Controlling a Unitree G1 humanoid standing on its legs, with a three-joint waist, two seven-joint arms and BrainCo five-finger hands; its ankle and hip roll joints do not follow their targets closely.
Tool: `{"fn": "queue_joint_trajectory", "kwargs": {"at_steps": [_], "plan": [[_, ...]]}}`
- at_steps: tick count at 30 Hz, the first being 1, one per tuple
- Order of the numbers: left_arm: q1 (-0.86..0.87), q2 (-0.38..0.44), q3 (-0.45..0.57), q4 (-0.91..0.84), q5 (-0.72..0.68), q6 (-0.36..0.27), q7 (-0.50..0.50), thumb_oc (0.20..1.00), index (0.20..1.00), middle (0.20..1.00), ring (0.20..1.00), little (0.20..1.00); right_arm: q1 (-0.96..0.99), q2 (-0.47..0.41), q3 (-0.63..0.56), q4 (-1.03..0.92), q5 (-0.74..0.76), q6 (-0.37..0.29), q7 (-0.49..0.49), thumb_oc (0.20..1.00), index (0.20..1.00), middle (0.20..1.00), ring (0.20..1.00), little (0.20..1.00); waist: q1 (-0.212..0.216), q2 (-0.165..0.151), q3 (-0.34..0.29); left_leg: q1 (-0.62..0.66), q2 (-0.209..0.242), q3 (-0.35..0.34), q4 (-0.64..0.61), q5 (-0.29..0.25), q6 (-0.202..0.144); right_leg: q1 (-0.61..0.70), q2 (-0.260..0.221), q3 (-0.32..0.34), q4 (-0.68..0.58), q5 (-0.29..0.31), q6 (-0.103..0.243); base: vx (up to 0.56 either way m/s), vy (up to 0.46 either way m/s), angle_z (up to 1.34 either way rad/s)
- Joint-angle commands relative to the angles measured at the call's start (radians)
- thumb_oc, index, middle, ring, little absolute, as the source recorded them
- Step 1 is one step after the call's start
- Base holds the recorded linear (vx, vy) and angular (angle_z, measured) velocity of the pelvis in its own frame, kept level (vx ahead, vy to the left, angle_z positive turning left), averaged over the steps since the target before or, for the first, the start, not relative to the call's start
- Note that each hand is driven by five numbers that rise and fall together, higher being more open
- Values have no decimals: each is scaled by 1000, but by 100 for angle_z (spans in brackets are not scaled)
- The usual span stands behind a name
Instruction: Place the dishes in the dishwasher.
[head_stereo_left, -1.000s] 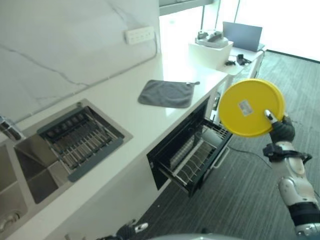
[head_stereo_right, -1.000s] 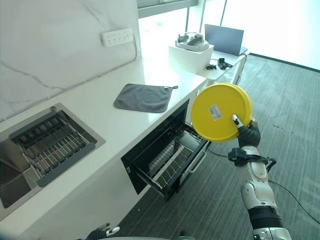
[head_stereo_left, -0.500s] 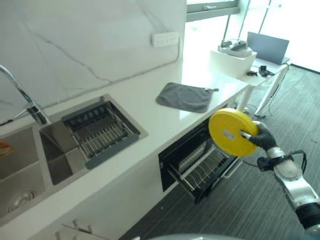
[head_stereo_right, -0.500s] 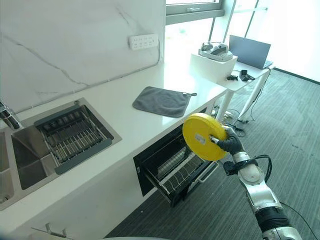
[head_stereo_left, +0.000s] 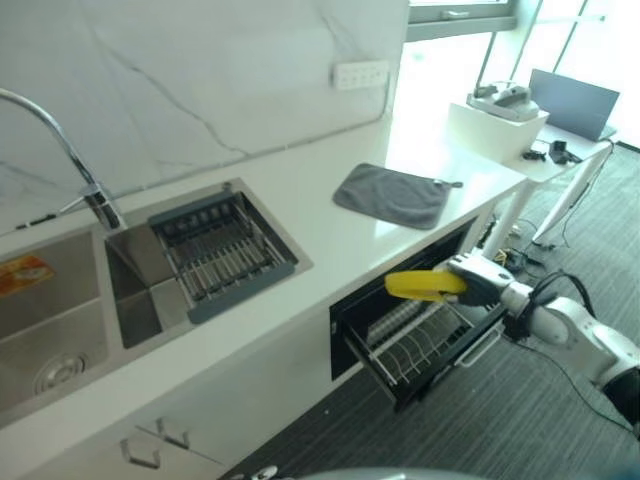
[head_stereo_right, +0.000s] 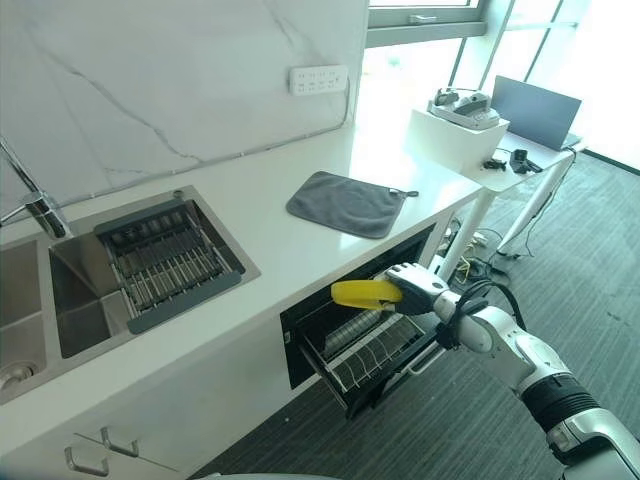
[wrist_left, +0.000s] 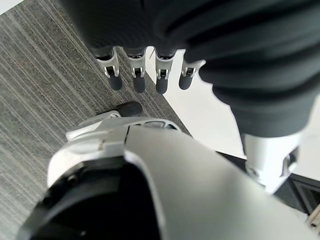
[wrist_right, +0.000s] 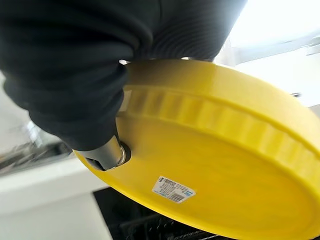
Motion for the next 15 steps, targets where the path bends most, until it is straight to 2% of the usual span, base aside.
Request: {"fn": "queue_joint_trajectory", "kwargs": {"at_steps": [1, 5, 15], "plan": [[-78, 43, -52, 22, 23, -8, -12, 1000, 1000, 1000, 1000, 1000, -161, -10, 32, 39, -21, -47, -46, 200, 200, 200, 200, 200, 36, -37, 42, 37, 15, -12, 1, -21, -8, 43, -46, -92, 23, 5, 17, 8, -10, 5], [-83, 49, -46, 14, 23, 0, -9, 1000, 1000, 1000, 1000, 1000, -152, 4, 65, 58, -38, -62, -45, 200, 200, 200, 200, 200, 42, -37, 48, 33, 16, -23, 1, -22, -6, 43, -45, -98, 26, 4, 20, 13, -8, 3], [-61, 49, -60, 9, 32, -21, -5, 1000, 1000, 1000, 1000, 1000, -132, 83, 82, 221, -181, 17, -316, 200, 200, 200, 200, 200, 70, -22, 60, 34, 5, -52, 1, -22, 8, 45, -48, -98, 62, -20, 12, 57, -11, 6]]}}
